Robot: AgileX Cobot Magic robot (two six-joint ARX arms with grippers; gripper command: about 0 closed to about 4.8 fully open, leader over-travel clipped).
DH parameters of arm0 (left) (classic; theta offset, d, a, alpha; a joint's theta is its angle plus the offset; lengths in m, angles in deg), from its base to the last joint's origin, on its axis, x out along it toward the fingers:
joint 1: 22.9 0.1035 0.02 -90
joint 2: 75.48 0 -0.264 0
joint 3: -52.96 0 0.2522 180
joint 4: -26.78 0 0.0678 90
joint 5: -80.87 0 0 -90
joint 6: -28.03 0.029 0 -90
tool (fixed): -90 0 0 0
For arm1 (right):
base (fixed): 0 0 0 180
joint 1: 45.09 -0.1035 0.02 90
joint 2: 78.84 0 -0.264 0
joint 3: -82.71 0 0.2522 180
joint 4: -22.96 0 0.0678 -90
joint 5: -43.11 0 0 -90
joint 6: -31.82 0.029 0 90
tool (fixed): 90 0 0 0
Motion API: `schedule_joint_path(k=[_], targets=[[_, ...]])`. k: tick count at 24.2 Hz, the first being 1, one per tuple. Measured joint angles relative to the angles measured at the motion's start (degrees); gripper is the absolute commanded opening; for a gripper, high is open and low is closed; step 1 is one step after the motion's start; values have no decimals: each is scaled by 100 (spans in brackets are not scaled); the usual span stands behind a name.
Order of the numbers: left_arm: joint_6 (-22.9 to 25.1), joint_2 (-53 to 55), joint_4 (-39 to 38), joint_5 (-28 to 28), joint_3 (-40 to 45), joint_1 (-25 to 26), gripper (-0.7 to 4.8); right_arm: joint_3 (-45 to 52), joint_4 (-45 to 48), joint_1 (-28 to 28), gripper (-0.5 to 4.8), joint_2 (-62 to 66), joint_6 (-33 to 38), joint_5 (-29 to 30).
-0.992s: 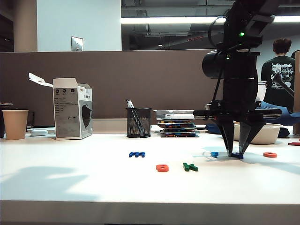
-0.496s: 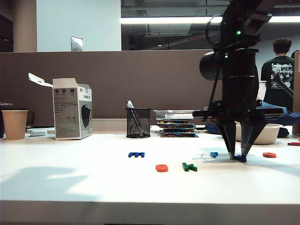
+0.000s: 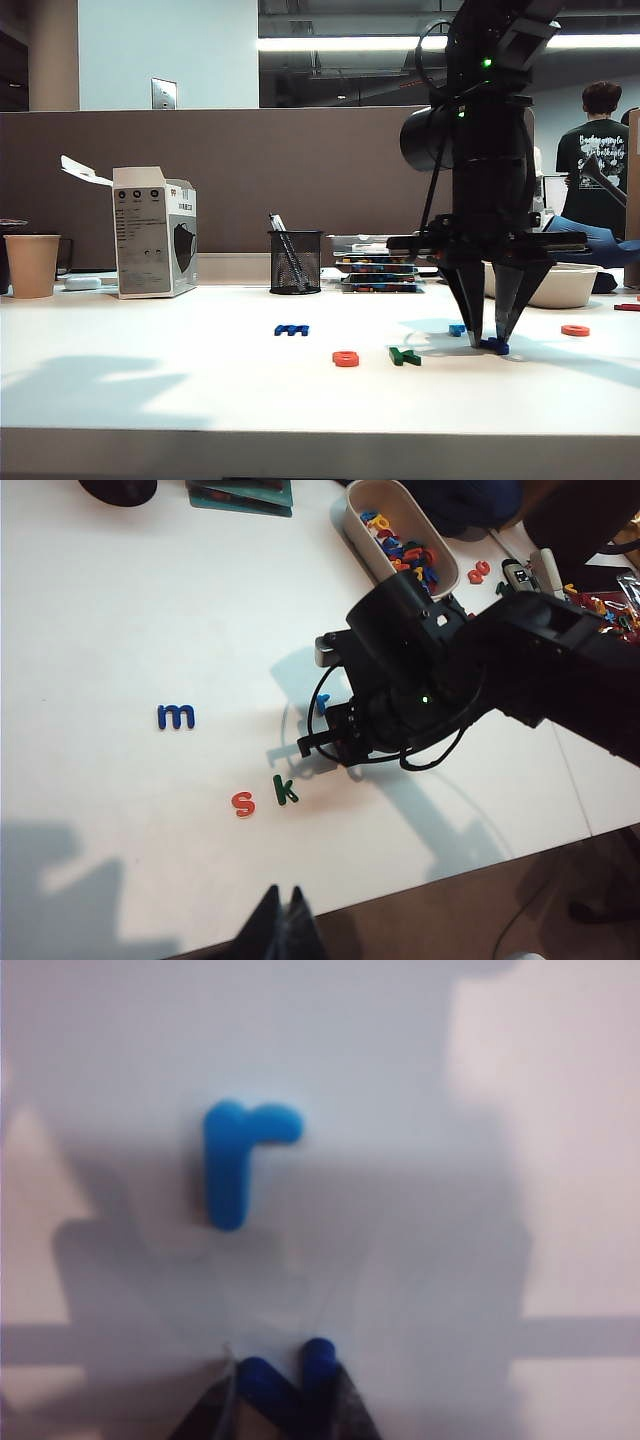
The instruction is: Select the appropriate letters from the row of letter magnets placed on the table to arrange into the word "sky".
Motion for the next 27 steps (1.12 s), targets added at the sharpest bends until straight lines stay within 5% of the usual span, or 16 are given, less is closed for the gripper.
schedule_joint_path(k=[10,27], targets=[[0,0,4,0,-2,0,-5,901,590,-304,94,-579,452,170],[0,0,2,0,0,0,-5,964,815,-820,94,-612,964,282]])
